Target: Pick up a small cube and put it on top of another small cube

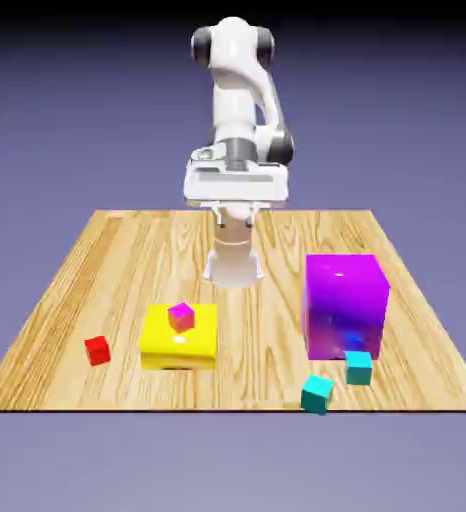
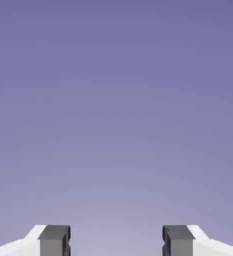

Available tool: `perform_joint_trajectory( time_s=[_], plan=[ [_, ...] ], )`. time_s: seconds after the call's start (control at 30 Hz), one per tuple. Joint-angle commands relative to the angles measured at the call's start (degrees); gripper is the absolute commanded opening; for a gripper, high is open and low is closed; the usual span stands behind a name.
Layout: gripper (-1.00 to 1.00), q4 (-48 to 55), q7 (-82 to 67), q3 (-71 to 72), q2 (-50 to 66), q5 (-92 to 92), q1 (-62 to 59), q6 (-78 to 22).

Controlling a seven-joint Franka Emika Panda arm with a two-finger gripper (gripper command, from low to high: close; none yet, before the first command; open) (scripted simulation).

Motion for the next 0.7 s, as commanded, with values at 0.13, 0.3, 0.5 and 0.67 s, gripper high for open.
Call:
perform_joint_trajectory(
  time_s=[0.13,0.3,0.5,0.67],
  plan=[
    [0.00,7.0,8.3,6.3,10.4,-2.9,-3.9,-6.6],
    [0.00,14.1,16.6,12.6,20.8,-5.7,-7.9,-13.3],
    [0.00,22.5,26.6,20.1,33.2,-9.2,-12.6,-21.2],
    [0.00,29.6,34.9,26.4,43.6,-12.1,-16.5,-27.8]
  ],
)
